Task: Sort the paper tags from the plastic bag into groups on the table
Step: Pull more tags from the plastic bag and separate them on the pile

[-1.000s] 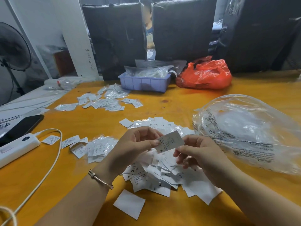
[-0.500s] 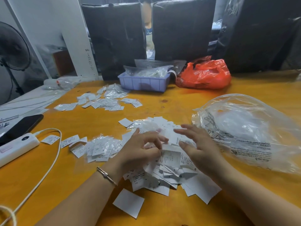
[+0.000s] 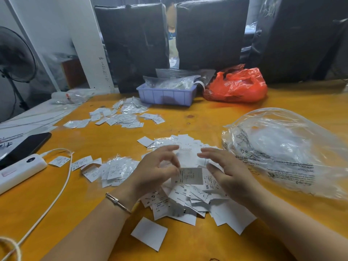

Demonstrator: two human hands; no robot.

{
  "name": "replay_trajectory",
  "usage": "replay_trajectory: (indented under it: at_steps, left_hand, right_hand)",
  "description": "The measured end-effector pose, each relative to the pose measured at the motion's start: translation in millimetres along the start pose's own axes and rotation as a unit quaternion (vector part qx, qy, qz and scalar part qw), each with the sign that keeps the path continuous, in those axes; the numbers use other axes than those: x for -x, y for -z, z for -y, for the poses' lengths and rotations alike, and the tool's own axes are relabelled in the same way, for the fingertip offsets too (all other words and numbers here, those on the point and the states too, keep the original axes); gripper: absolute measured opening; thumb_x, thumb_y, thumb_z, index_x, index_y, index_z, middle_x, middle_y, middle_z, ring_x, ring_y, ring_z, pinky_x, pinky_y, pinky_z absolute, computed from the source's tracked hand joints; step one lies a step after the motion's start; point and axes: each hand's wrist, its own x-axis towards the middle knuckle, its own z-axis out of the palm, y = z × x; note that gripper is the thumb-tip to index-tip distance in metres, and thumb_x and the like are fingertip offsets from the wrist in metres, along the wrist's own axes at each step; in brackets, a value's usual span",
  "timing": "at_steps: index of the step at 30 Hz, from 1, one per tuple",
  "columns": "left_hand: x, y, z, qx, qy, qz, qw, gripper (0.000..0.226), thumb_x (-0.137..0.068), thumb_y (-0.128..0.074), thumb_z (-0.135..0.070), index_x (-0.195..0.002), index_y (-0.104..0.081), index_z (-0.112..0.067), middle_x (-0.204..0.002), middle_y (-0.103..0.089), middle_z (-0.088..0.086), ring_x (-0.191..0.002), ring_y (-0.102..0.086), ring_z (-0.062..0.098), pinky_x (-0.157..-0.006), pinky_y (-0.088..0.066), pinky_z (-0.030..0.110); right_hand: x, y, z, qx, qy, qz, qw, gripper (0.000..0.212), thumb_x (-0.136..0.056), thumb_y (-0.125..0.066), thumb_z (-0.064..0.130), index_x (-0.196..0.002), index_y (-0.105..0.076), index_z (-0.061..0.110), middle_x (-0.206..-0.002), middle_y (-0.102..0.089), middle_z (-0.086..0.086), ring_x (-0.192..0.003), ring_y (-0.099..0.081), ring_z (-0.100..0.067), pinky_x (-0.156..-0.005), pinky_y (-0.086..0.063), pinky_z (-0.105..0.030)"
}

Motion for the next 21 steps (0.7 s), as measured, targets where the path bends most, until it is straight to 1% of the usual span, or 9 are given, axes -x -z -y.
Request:
replay_trajectory:
  at_steps: [3,6,8,10,12,15,17,19,21]
  left_hand:
    - [0.1,2.4,8.2,-0.027,0.010,0.020,0.999,0.014,-0.079,-0.069,-0.016,-0.070,-0.069,-0.027,-0.131,-0.059,-0.022,-0.116,-0.045,-0.018,-0.091,-0.032,0.011]
    - [-1.1,3.8,10.3,-0.102,-0.033,-0.025,0.994,0.013,-0.083,-0.072,-0.014,-0.076,-0.073,-0.024,-0.114,-0.068,-0.021,-0.113,-0.054,-0.009,-0.091,-0.038,0.015]
    - [-0.9,4.1,7.4,-0.139,-0.068,-0.039,0.987,0.008,-0.083,-0.076,-0.015,-0.078,-0.075,-0.022,-0.101,-0.070,-0.018,-0.104,-0.059,-0.004,-0.090,-0.045,0.020]
    - [-0.4,4.3,6.0,-0.146,-0.083,-0.051,0.984,0.005,-0.083,-0.076,-0.016,-0.080,-0.076,-0.020,-0.092,-0.070,-0.015,-0.096,-0.061,0.000,-0.085,-0.048,0.023]
    - [-0.5,5.8,6.6,-0.137,-0.080,-0.084,0.984,0.007,-0.084,-0.075,-0.014,-0.081,-0.075,-0.020,-0.091,-0.069,-0.014,-0.094,-0.061,0.001,-0.080,-0.048,0.020]
    - [-1.0,10.0,7.6,-0.096,-0.056,-0.133,0.985,0.006,-0.086,-0.073,-0.016,-0.082,-0.072,-0.021,-0.092,-0.069,-0.014,-0.095,-0.060,0.002,-0.079,-0.047,0.017]
    - [0.0,12.3,6.4,-0.038,-0.032,-0.141,0.989,0.004,-0.082,-0.069,-0.024,-0.080,-0.072,-0.022,-0.084,-0.071,-0.011,-0.084,-0.064,0.005,-0.071,-0.050,0.021]
    - [1.2,13.5,4.2,0.024,-0.026,-0.136,0.990,0.008,-0.082,-0.064,-0.023,-0.081,-0.071,-0.018,-0.079,-0.072,-0.005,-0.074,-0.066,0.011,-0.062,-0.051,0.024]
    - [1.7,13.7,2.9,0.070,-0.035,-0.135,0.988,0.009,-0.091,-0.064,-0.011,-0.086,-0.069,-0.015,-0.077,-0.072,-0.005,-0.066,-0.065,0.012,-0.059,-0.049,0.018]
  right_hand:
    - [-2.6,-2.8,-2.5,0.060,0.001,0.051,0.997,0.038,-0.099,-0.050,0.021,-0.135,-0.054,0.032,-0.148,-0.039,0.015,-0.136,-0.031,0.000,-0.103,-0.019,-0.012]
    - [-3.5,-5.4,-1.9,0.095,0.005,0.074,0.993,0.037,-0.099,-0.048,0.028,-0.136,-0.052,0.029,-0.150,-0.038,0.015,-0.138,-0.030,-0.002,-0.104,-0.020,-0.013]
    - [-2.9,-5.7,-2.1,0.090,0.004,0.072,0.993,0.037,-0.100,-0.048,0.027,-0.137,-0.052,0.028,-0.150,-0.037,0.015,-0.138,-0.030,-0.002,-0.104,-0.020,-0.013]
    - [-2.5,-5.6,-1.8,0.079,0.001,0.070,0.994,0.037,-0.100,-0.048,0.023,-0.137,-0.052,0.026,-0.150,-0.039,0.015,-0.137,-0.031,-0.002,-0.105,-0.020,-0.013]
    - [-2.8,-2.2,-1.6,0.032,-0.014,0.053,0.998,0.037,-0.099,-0.049,0.014,-0.134,-0.054,0.023,-0.147,-0.043,0.013,-0.135,-0.035,-0.003,-0.104,-0.020,-0.010]
    - [-1.5,12.5,-0.5,-0.061,-0.026,-0.021,0.998,0.035,-0.095,-0.051,0.001,-0.116,-0.063,0.026,-0.127,-0.058,0.013,-0.117,-0.050,0.000,-0.099,-0.034,-0.015]
    - [-1.4,26.1,0.6,-0.094,-0.015,-0.048,0.994,0.033,-0.091,-0.055,-0.003,-0.100,-0.068,0.027,-0.107,-0.067,0.013,-0.095,-0.059,0.005,-0.083,-0.045,-0.013]
    - [-1.8,38.7,0.7,-0.112,-0.001,0.001,0.994,0.028,-0.086,-0.065,-0.001,-0.094,-0.070,0.025,-0.094,-0.071,0.010,-0.086,-0.064,0.000,-0.074,-0.052,-0.018]
    - [-0.8,47.7,-0.5,-0.069,0.000,0.124,0.990,0.032,-0.078,-0.078,0.015,-0.103,-0.067,0.032,-0.103,-0.066,0.014,-0.095,-0.059,0.000,-0.079,-0.051,-0.023]
